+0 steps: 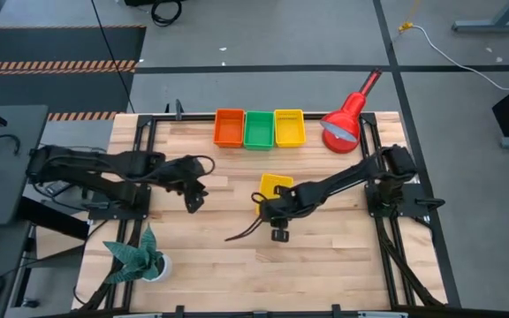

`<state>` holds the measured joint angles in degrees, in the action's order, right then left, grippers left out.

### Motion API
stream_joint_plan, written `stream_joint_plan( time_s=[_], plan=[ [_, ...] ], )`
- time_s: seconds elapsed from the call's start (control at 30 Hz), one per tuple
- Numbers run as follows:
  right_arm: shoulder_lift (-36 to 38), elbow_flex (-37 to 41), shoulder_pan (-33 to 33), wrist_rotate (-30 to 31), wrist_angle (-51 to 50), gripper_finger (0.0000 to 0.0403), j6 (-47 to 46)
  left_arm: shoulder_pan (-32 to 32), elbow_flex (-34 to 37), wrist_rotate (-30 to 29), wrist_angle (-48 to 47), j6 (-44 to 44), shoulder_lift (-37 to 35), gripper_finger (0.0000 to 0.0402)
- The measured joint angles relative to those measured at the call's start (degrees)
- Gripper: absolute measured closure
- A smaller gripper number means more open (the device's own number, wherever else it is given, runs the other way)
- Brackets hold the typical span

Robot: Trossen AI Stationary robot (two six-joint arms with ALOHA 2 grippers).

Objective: Stack baskets by color
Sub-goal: Stack the yellow bin on top of the yellow bins

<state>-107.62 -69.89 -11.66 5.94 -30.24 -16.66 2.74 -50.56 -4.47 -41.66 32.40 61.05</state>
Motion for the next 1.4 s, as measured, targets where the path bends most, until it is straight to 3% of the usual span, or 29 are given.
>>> stream_joint_plan(
  time_s=[0.17,0.4,0.63,0.97,1.13,1.3,1.4],
  plan=[
    [0.4,-2.0,0.1,1.2,-3.2,0.0390,3.5,0.1,1.7,0.0,-1.1,-1.3,-2.9,0.0283],
    [6.9,-9.5,1.5,14.8,-17.0,0.0396,13.2,0.1,1.6,0.0,-0.8,-3.5,-3.1,0.0283],
    [9.9,-9.7,13.4,16.6,-19.5,0.0398,28.2,0.1,1.6,0.0,0.0,-3.6,-3.4,0.0283],
    [9.9,-9.7,32.0,11.6,-18.9,0.0398,40.9,0.1,1.6,-0.4,0.0,-3.2,-3.4,0.0283],
    [9.9,-9.7,36.9,8.2,-18.4,0.0398,43.7,0.1,1.6,-0.4,0.1,-3.0,-3.4,0.0283],
    [9.2,-9.3,40.8,0.5,-18.3,0.0397,44.1,0.1,1.6,-0.5,0.2,-3.0,-3.4,0.0283],
    [8.9,-7.7,42.3,-0.1,-16.1,0.0395,44.1,0.1,1.6,-0.5,0.2,-2.6,-3.3,0.0283]
  ],
)
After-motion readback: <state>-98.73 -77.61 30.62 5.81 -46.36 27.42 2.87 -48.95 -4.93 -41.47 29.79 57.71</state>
